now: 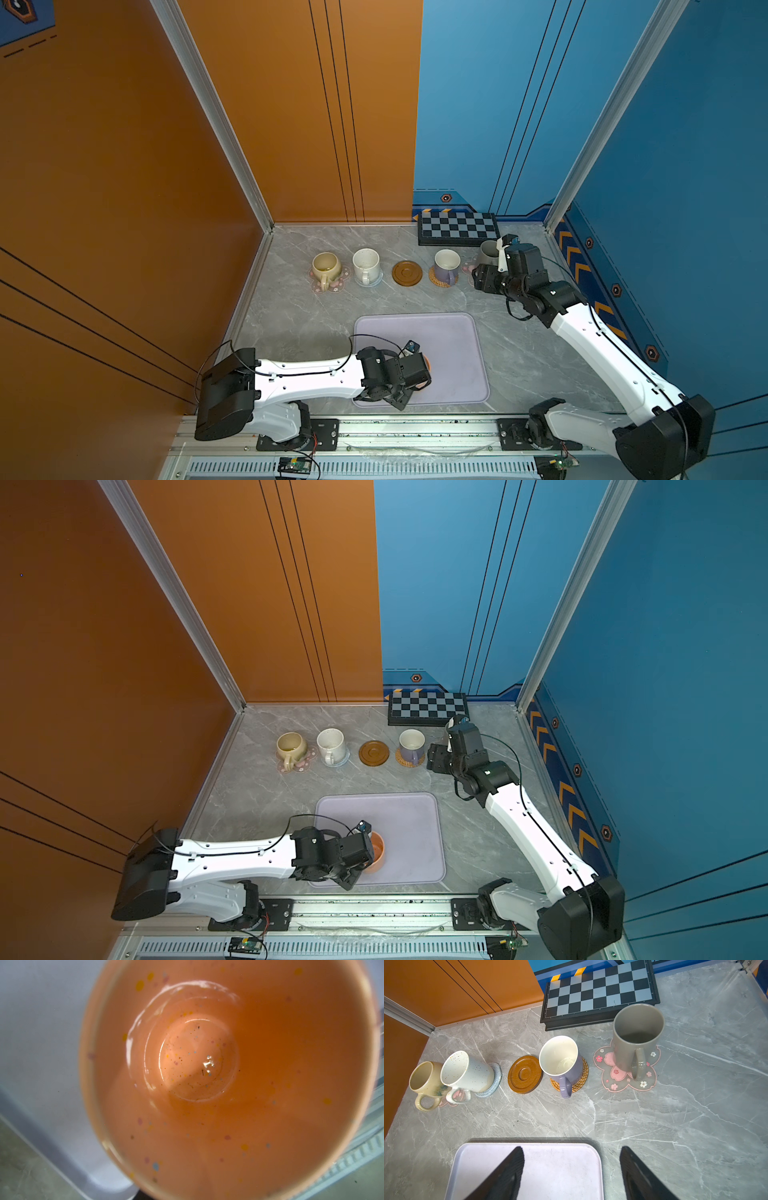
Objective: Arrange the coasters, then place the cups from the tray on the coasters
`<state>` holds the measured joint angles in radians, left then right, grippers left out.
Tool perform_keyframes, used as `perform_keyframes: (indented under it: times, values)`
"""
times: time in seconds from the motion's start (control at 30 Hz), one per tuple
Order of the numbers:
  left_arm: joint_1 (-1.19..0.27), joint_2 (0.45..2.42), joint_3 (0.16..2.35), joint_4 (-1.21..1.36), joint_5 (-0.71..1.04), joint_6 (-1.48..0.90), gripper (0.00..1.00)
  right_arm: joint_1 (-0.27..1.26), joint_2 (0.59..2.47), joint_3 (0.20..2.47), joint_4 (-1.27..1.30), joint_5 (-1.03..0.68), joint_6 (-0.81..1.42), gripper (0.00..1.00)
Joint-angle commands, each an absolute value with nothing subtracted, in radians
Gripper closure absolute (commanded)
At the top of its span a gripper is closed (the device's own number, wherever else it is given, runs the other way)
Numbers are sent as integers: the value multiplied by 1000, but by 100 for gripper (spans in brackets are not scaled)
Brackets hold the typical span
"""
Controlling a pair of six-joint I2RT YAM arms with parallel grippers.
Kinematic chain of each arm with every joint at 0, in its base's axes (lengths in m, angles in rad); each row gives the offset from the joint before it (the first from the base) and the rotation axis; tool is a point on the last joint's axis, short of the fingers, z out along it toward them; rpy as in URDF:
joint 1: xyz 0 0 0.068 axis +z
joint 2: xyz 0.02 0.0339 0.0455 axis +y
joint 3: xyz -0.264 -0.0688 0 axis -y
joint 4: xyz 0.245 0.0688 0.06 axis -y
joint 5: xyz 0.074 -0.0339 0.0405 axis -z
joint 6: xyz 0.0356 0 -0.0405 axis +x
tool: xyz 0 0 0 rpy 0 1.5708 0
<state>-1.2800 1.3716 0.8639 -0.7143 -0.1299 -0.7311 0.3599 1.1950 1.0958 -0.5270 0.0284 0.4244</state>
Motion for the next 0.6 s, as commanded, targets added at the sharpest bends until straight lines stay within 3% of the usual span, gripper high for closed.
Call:
perform_keyframes:
  times: [0.0,0.43,0.57]
  values:
    - [-1273,1377,849,-734,-169,-741,75,360,1199,1113,-561,20,442,25]
    - [-1273,1387,841,-735,-166,-745,100,361,1207,1119,-561,18,449,25]
    - [-1275,1384,838,-733,-170,-744,100,361,1209,1121,-561,17,455,25]
